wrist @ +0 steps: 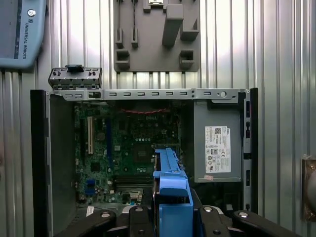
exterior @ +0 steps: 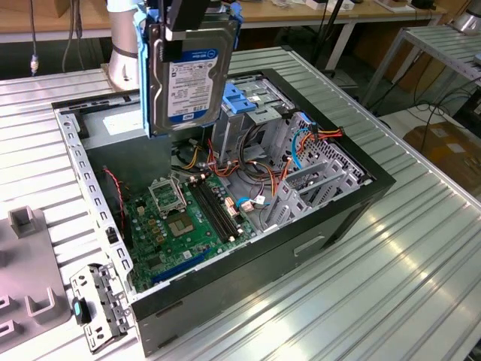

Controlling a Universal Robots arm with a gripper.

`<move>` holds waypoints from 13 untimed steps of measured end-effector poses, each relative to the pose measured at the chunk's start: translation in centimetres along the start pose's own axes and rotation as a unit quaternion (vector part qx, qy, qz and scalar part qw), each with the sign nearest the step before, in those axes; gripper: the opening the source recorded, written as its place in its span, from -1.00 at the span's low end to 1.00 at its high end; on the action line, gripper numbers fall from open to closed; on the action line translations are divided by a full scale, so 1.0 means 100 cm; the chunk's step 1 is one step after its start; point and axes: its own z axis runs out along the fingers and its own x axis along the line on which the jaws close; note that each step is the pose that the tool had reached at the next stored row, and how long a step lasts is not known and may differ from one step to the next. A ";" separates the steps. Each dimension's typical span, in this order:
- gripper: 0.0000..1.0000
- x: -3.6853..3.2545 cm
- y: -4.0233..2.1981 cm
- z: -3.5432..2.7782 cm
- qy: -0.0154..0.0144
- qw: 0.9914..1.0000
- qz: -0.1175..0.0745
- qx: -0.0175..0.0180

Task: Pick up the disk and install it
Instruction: 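Pick up the disk, then insert the disk into the insertion slot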

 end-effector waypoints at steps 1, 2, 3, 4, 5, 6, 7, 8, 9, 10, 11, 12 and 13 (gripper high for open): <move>-0.26 -0.0001 -0.0040 0.0000 0.000 1.000 0.000 0.000; -0.26 -0.0001 -0.0070 0.0001 0.000 1.000 0.000 0.000; -0.26 -0.0001 -0.0122 0.0002 0.000 1.000 0.000 0.000; -0.26 -0.0002 -0.0183 0.0004 0.000 1.000 0.000 0.000; -0.26 -0.0002 -0.0229 0.0004 0.000 1.000 0.001 0.000; -0.26 -0.0003 -0.0250 0.0005 0.000 1.000 0.001 0.000; -0.26 -0.0003 -0.0264 0.0005 0.000 1.000 0.001 0.000; -0.26 -0.0002 -0.0273 0.0005 0.000 1.000 0.001 0.000; -0.26 -0.0002 -0.0274 0.0005 0.000 1.000 0.001 0.000; -0.26 -0.0002 -0.0274 0.0005 0.000 1.000 0.001 0.000; -0.26 -0.0003 -0.0275 0.0005 0.000 1.000 0.001 0.000; -0.26 -0.0003 -0.0279 0.0005 0.000 1.000 0.001 0.000; -0.26 -0.0001 -0.0282 0.0005 0.000 1.000 0.001 0.000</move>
